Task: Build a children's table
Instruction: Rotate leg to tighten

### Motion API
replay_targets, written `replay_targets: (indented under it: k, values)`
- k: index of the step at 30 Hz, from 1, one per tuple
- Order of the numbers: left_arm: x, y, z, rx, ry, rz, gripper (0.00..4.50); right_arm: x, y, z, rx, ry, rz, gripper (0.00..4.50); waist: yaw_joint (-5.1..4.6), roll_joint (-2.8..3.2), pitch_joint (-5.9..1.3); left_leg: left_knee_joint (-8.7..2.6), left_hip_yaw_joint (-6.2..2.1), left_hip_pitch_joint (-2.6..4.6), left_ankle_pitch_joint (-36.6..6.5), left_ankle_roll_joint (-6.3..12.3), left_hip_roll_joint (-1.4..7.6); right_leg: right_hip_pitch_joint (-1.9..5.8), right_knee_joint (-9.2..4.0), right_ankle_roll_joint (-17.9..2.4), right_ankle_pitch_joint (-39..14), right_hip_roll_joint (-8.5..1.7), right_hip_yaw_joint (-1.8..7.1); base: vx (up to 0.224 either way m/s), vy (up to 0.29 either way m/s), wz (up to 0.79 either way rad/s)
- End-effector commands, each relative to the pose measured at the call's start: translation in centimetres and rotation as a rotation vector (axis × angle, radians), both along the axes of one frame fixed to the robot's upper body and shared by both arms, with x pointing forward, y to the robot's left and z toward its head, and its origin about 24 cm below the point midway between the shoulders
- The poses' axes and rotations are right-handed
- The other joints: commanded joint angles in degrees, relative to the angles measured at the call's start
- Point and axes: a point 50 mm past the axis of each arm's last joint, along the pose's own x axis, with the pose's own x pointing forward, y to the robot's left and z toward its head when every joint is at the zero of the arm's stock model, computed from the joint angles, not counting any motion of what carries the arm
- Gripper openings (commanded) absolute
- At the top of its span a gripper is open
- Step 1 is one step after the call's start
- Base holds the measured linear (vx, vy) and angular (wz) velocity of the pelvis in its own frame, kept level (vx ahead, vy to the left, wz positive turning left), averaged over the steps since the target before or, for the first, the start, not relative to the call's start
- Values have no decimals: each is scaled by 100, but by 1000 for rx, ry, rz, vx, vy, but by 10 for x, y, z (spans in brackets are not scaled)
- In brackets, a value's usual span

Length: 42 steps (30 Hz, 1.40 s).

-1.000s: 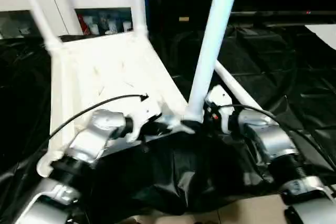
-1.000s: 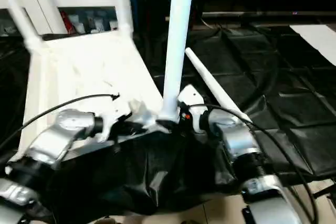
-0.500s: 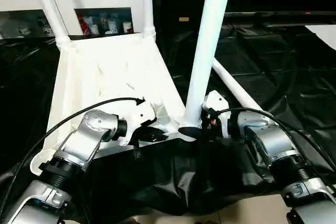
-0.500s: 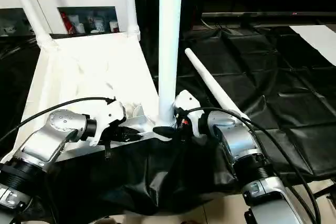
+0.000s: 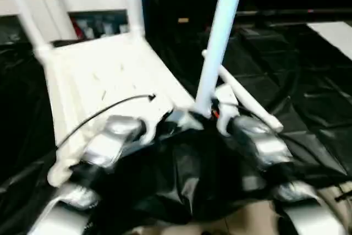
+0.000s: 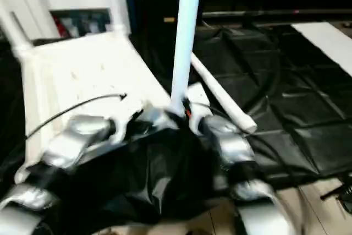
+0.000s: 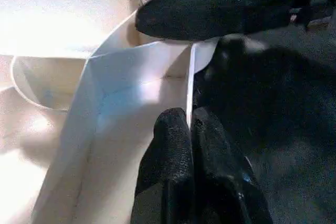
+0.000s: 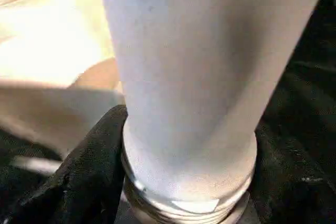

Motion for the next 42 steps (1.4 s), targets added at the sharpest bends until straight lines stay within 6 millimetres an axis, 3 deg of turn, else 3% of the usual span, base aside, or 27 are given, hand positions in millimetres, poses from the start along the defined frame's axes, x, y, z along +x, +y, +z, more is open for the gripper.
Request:
replay_targets:
  k: [1, 5, 6, 7, 11, 12, 14, 20, 27, 29, 34, 35, 42]
  values:
    - [10, -20, 20, -52, -76, 42, 0, -8, 36, -11, 36, 61, 40, 275, 22, 0, -402, -401, 56, -75, -762, 167, 34, 398, -468, -885, -1754, -287, 274, 0, 0, 0]
    - [8, -31, 22, -78, -82, 7, 0, -9, 50, -9, 49, 35, 85, 275, 32, -4, -423, -384, 60, -82, -623, 309, 38, 413, -424, -997, -1330, -289, 286, 0, 0, 0]
    - [8, -31, 22, -78, -83, 5, 0, -10, 50, -9, 51, 35, 89, 331, 29, -18, -426, -383, 62, -87, -598, 332, 35, 420, -418, -1018, -1270, -286, 286, 0, 0, 0]
    - [8, -32, 23, -79, -84, -1, 0, -10, 52, -9, 62, 37, 103, 345, 30, -13, -421, -382, 63, -88, -564, 371, 36, 421, -408, -1055, -1201, -283, 286, 0, 0, 0]
    - [3, -28, 22, -63, -97, -78, 0, -10, 47, -5, 85, 34, 159, 365, 23, -8, -402, -393, 63, -76, -741, 405, 40, 416, -448, -1033, -1466, -292, 278, 0, 0, 0]
    - [1, -27, 22, -60, -102, -104, 0, -10, 45, -5, 74, 27, 172, 390, 4, -9, -403, -398, 55, -93, -767, 394, 40, 428, -443, -1006, -1518, -297, 281, 0, 0, 0]
    - [-1, -22, 20, -48, -100, -124, 0, -9, 37, -4, 41, 9, 209, 398, -6, 12, -411, -392, 50, -79, -761, 394, 51, 423, -432, -1050, -1415, -291, 282, 0, 0, 0]
    - [-5, -6, 19, -38, -87, -194, 0, -12, 11, 4, -14, -27, 361, 398, 23, 0, -420, -374, 60, -84, -619, 518, 61, 436, -388, -1216, -1068, -289, 292, 0, 0, 0]
    - [-22, 9, 20, -39, -51, -375, 0, -23, -11, 13, -17, -15, 566, 398, 94, 11, -397, -389, 70, -52, -799, 545, 92, 405, -404, -1222, -1289, -288, 299, 0, 0, 0]
    - [-26, 12, 18, -31, -37, -408, 0, -26, -15, 15, -24, -8, 606, 398, 157, 21, -396, -395, 76, -36, -797, 503, 109, 388, -406, -1195, -1321, -286, 305, 0, 0, 0]
    - [-31, 19, 15, -10, -3, -454, 0, -32, -20, 16, -45, 24, 694, 360, 205, 12, -398, -404, 71, -39, -795, 412, 106, 401, -400, -1160, -1351, -292, 308, 0, 0, 0]
    - [-32, 21, 14, -5, 2, -460, 0, -33, -20, 16, -55, 27, 705, 348, 209, -34, -398, -400, 81, -49, -739, 427, 99, 401, -400, -1142, -1298, -283, 307, 0, 0, 0]
    - [-36, 25, 12, 5, 16, -478, 0, -36, -18, 15, -61, 36, 732, 284, 229, -24, -397, -405, 71, -47, -719, 380, 95, 398, -402, -1053, -1492, -296, 306, 0, 0, 0]
